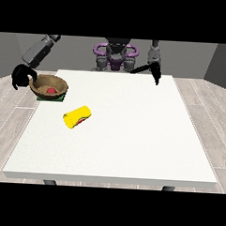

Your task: Pick the cup and pour the ball into the bowl, then pick the bowl and place it on the pad

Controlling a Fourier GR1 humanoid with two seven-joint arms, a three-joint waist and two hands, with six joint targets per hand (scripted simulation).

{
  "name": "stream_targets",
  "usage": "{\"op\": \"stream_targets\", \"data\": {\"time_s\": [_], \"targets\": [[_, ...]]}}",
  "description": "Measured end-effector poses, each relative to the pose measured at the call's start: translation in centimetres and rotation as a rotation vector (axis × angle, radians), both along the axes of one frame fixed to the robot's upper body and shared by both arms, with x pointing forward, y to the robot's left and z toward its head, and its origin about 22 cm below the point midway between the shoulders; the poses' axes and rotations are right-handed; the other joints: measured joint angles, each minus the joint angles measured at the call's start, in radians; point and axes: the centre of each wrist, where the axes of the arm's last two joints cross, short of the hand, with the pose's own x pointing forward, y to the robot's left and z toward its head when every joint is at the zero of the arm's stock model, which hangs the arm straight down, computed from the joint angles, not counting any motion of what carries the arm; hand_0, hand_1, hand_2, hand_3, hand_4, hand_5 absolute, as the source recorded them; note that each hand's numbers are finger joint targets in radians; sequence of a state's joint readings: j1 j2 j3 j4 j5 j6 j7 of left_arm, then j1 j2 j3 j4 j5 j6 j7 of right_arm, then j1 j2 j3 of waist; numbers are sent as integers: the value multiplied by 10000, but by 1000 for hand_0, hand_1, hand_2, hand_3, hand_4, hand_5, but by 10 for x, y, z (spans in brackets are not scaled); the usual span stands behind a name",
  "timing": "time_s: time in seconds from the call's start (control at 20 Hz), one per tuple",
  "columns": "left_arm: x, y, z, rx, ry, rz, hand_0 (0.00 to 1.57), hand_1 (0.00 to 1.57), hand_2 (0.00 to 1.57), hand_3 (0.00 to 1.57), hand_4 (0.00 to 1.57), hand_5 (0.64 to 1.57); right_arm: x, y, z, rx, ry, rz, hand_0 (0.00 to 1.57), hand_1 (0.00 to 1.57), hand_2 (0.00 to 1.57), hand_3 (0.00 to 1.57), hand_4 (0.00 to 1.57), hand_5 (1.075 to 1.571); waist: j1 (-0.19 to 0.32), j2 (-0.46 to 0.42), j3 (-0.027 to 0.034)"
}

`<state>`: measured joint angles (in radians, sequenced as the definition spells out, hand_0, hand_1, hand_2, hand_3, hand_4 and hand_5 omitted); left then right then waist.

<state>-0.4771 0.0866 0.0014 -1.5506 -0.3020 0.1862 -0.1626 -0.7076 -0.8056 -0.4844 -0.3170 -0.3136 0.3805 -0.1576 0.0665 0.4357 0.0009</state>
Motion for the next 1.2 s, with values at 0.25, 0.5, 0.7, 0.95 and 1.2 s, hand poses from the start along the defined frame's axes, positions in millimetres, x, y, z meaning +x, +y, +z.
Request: {"op": "stream_targets", "data": {"time_s": [0.25, 0.5, 0.7, 0.95, 1.2], "targets": [[-2, 8, 0, -82, -6, -56, 0, 0, 0, 0, 0, 1567, -3, 6, -19, -315, 459, 186, 1571, 1571, 1571, 1014, 694, 1567, 38, -8, 3], [-7, 6, 7, -88, -197, -101, 0, 0, 0, 0, 0, 1565, -9, -2, -15, -875, 939, -29, 1571, 1571, 1486, 1146, 0, 1554, 79, 192, 7], [-17, 6, 18, -124, -586, -82, 0, 0, 0, 0, 0, 1565, -19, -18, 0, -1636, 1063, -767, 181, 181, 475, 428, 0, 1489, 82, 562, 10], [-23, 7, 23, -197, -667, -24, 0, 0, 0, 0, 0, 1566, -20, -28, 25, -2116, 1064, -1234, 0, 0, 375, 209, 0, 1481, 1, 632, 7], [-30, 10, 18, -231, -464, -3, 0, 0, 0, 0, 0, 1569, -23, -33, 35, -2178, 1180, -1173, 0, 0, 255, 56, 0, 1493, -69, 383, 4]]}}
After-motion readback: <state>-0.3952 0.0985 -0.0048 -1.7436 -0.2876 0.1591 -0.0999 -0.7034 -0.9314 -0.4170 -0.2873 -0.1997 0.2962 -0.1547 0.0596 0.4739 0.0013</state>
